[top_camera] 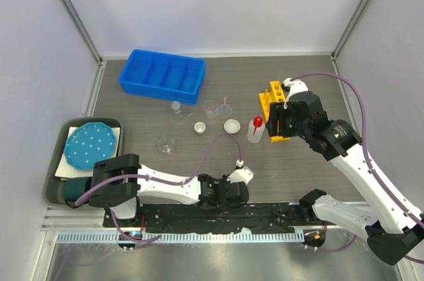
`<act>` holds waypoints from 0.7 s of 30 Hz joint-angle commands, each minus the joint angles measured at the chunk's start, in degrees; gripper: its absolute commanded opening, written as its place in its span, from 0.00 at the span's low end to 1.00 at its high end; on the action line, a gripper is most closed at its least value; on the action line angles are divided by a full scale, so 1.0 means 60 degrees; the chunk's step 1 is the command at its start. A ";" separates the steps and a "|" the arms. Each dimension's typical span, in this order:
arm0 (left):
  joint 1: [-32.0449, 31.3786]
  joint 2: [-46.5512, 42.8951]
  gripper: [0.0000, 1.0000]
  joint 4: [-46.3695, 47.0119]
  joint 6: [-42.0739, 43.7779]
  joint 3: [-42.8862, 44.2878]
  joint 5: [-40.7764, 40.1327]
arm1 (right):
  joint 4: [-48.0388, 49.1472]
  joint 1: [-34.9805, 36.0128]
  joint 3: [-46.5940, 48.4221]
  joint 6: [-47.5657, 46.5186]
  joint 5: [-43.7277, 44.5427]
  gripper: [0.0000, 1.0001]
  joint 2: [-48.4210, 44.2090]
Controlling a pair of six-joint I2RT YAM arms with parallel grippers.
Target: Organize the chemistry lab equipment
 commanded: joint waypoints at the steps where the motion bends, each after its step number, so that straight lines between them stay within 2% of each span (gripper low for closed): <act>1: -0.0004 0.0324 0.26 0.0016 -0.0212 -0.0724 0.0168 | 0.0324 0.0077 0.0026 0.0108 -0.0048 0.62 -0.0180; 2: -0.0004 0.0324 0.22 0.0016 -0.0212 -0.0739 0.0124 | 0.0309 0.0077 0.0026 0.0123 -0.0048 0.62 -0.0180; 5: -0.0004 0.0280 0.17 -0.0144 -0.0212 -0.0681 0.0007 | 0.0280 0.0106 0.0085 0.0152 -0.0048 0.62 -0.0180; 10: -0.0004 -0.0173 0.15 -0.0847 0.0168 -0.0097 -0.0213 | 0.0178 0.0121 0.0231 0.0152 -0.0559 0.62 -0.0239; 12: 0.0040 -0.0802 0.15 -0.0848 0.0402 -0.0051 -0.0126 | 0.0046 0.0121 0.0304 0.0123 -0.0954 0.62 -0.0341; 14: 0.0273 -0.1329 0.15 -0.0600 0.0740 -0.0211 0.0414 | -0.0071 0.0136 0.0363 0.0094 -0.1160 0.62 -0.0429; 18: 0.1194 -0.3200 0.12 0.0963 0.1048 -0.1292 0.1995 | -0.0422 0.0136 0.0202 0.0122 -0.2009 0.61 -0.0926; 21: 0.1824 -0.4300 0.13 0.1960 0.1107 -0.1938 0.3662 | -0.0569 0.0136 -0.0061 0.0181 -0.2990 0.61 -0.1409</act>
